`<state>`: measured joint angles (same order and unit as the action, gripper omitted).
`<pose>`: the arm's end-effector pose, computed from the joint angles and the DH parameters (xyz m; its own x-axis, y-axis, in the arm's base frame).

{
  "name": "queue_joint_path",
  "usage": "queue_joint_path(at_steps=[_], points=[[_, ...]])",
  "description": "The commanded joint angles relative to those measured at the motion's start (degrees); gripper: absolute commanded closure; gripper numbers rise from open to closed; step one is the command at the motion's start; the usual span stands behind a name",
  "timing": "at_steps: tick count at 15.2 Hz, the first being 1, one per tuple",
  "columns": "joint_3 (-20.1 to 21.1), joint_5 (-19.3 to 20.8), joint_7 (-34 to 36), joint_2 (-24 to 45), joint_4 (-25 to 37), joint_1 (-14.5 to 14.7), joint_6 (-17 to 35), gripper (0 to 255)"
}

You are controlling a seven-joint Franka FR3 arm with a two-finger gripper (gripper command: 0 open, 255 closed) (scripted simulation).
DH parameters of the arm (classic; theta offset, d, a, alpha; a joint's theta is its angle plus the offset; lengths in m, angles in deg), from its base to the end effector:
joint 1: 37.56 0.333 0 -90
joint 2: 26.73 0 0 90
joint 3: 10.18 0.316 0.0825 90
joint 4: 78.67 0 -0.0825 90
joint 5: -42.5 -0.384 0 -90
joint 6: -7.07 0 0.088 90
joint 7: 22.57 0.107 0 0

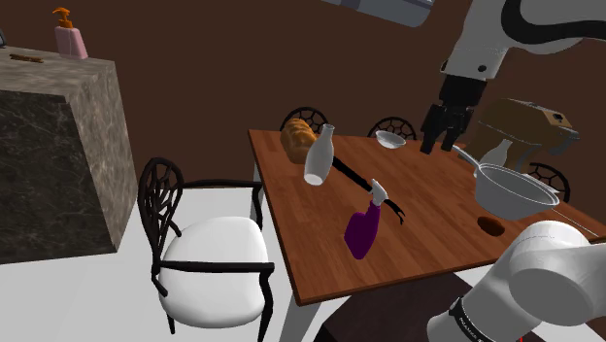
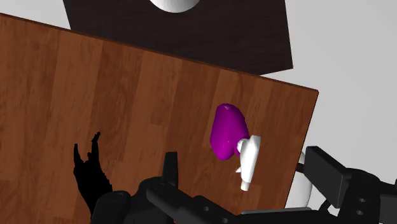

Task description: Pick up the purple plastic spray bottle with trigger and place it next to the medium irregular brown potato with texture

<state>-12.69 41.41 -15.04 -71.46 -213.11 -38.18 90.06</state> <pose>0.2943 -0.0179 0.5833 0.9784 -0.1662 -0.1229 -0.1715 -0.9846 -0.0340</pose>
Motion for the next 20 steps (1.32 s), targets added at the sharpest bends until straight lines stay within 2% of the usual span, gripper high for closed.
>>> queue_joint_path(at_steps=[1,11,20], points=[[0.0,0.0,0.0,0.0,0.0,0.0,0.0,0],[-1.2,-1.1,-4.1,16.4,-4.9,1.8,15.8,0],[-1.6,-3.4,-8.4,35.7,-3.1,3.5,28.3,0]])
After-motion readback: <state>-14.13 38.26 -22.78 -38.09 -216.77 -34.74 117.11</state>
